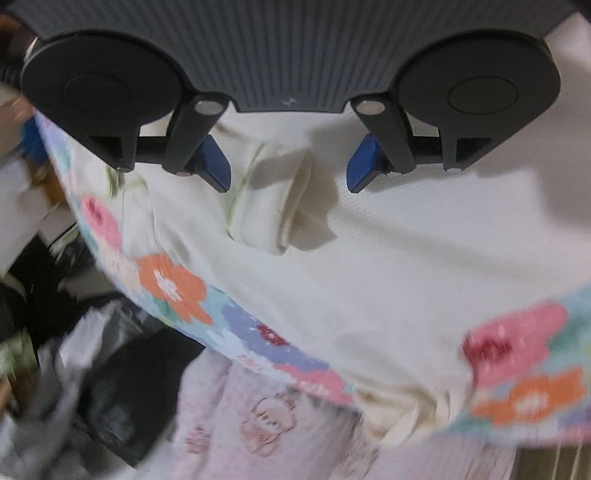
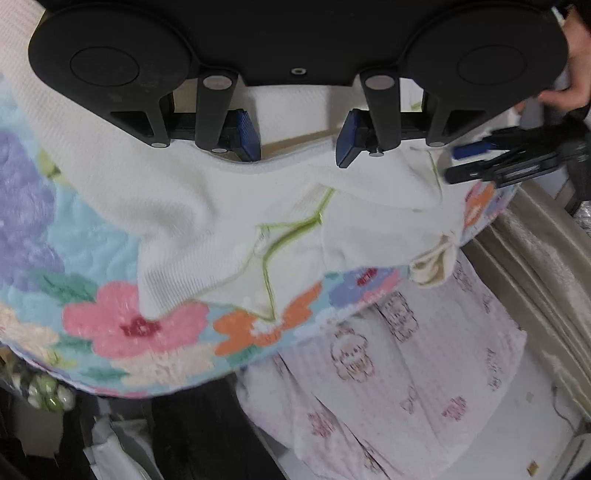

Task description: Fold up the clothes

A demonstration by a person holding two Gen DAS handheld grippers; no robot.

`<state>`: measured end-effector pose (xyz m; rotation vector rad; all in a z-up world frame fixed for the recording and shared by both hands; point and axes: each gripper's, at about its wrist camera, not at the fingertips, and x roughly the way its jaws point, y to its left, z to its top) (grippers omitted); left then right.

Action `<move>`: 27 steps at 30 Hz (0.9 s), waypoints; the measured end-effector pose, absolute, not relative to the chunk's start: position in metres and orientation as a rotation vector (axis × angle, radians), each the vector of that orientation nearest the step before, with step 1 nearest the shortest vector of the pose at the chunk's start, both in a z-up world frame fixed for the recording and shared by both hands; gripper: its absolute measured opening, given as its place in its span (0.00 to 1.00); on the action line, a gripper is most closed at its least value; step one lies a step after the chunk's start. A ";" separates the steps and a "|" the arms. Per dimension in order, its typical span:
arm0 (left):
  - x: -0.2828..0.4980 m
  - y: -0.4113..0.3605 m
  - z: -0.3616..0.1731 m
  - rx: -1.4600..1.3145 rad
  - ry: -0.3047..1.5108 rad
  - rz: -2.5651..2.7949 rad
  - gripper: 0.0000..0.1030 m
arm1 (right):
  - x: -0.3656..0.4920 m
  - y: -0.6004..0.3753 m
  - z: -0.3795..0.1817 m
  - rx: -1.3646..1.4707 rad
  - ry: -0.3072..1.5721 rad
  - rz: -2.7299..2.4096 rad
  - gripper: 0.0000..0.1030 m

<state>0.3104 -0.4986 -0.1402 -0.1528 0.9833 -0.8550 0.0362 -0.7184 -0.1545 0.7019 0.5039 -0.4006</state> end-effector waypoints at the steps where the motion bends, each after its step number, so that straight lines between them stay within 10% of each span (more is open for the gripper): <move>1: 0.316 -0.503 -0.143 -0.170 1.011 -0.881 0.53 | 0.034 -0.720 -0.155 0.722 0.490 -0.387 0.49; 2: 0.321 -0.507 -0.147 -0.188 1.039 -0.907 0.20 | 0.031 -0.722 -0.156 0.743 0.476 -0.373 0.49; 4: 0.326 -0.518 -0.145 -0.172 1.062 -0.961 0.08 | 0.034 -0.726 -0.160 0.771 0.472 -0.344 0.49; 21: 0.379 -0.612 -0.119 -0.239 1.169 -0.890 0.11 | 0.097 -0.713 -0.164 0.419 0.622 -0.391 0.48; 27: 0.379 -0.599 -0.100 -0.268 1.051 -0.913 0.46 | 0.096 -0.717 -0.160 0.407 0.603 -0.523 0.48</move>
